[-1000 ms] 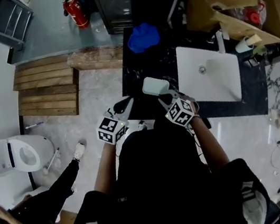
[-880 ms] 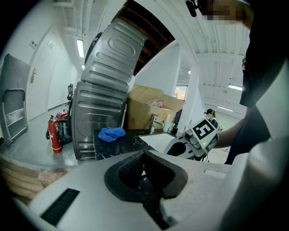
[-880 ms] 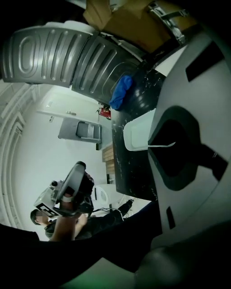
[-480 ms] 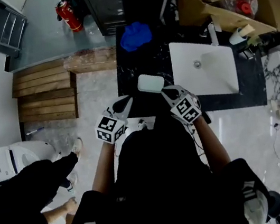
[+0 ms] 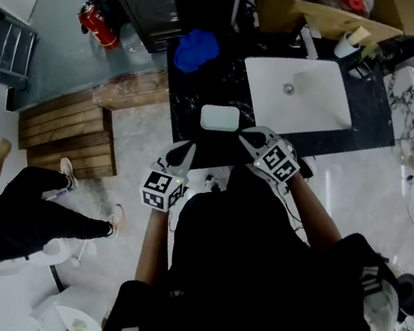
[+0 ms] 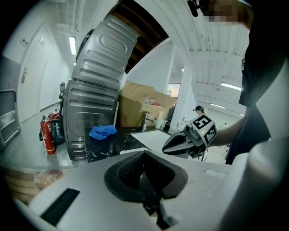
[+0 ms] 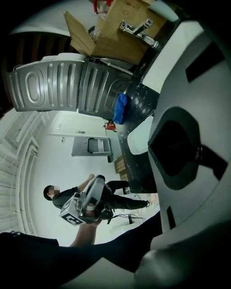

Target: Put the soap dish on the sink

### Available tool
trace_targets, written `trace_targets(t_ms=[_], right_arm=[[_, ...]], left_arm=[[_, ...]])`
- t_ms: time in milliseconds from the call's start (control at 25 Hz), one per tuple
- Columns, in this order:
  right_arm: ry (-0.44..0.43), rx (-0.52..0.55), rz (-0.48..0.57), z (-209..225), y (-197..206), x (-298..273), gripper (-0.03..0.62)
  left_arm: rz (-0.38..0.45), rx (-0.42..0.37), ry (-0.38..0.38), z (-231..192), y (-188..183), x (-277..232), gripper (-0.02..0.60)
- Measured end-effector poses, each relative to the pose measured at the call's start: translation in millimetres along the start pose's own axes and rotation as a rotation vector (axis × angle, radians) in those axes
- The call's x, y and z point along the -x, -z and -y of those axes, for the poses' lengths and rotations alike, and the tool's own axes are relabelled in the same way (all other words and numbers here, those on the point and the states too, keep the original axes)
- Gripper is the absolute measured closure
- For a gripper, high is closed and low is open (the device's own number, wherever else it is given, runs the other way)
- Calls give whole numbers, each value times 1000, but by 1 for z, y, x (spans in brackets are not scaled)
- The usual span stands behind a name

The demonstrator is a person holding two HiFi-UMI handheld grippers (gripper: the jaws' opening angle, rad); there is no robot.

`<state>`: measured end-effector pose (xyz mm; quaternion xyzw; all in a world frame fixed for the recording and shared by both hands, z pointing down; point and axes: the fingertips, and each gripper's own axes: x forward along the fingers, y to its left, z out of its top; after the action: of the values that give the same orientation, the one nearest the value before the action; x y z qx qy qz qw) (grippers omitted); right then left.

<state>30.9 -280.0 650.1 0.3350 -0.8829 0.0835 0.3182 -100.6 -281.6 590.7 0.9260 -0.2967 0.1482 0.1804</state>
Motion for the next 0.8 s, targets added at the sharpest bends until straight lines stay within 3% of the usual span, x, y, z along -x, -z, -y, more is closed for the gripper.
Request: trace_targets(t_ms=[800], right_arm=[[6, 27, -13, -16, -8, 3, 599]], left_arm=[[5, -8, 4, 3, 1, 21, 581]])
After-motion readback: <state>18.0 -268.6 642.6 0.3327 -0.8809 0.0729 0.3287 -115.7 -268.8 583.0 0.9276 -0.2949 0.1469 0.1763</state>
